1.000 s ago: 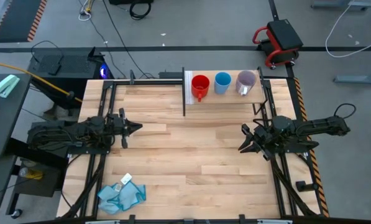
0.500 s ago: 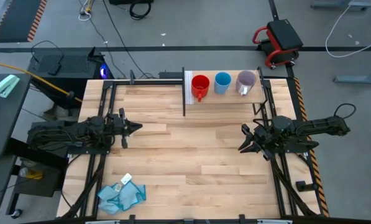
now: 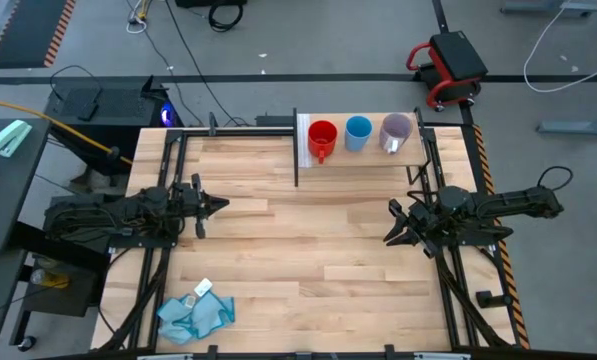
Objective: Stack small to large cups/mugs on shelf
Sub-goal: Return to Home Position
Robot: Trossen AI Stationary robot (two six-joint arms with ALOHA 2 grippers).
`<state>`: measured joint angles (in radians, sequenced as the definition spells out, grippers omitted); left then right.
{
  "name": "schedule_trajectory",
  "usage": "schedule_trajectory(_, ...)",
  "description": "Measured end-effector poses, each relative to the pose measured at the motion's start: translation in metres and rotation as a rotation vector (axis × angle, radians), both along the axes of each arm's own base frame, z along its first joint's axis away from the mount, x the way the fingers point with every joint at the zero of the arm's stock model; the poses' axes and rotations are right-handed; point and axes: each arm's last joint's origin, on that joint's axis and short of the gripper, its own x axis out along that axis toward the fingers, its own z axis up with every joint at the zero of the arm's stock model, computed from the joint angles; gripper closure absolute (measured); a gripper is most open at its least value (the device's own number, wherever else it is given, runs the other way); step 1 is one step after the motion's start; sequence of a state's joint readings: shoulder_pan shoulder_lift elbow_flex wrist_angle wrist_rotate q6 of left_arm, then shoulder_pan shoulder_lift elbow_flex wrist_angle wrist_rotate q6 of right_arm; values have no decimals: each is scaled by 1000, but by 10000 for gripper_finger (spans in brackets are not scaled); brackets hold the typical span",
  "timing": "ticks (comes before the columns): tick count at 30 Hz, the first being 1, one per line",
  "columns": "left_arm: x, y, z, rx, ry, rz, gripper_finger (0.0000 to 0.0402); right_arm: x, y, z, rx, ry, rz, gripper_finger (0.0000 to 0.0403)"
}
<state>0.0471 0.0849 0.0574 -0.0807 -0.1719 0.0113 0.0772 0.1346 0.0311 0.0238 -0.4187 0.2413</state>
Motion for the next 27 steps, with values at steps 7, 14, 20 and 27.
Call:
schedule_trajectory(7, 0, 0, 0, 0, 0, 0, 371, 0, 0, 0, 0, 0, 0, 338)
schedule_trajectory(14, 0, 0, 0, 0, 0, 0, 367, 0, 0, 0, 0, 0, 0, 338)
schedule_trajectory(20, 0, 0, 0, 0, 0, 0, 376, 0, 0, 0, 0, 0, 0, 338)
schedule_trajectory(27, 0, 0, 0, 0, 0, 0, 373, 0, 0, 0, 0, 1, 0, 338)
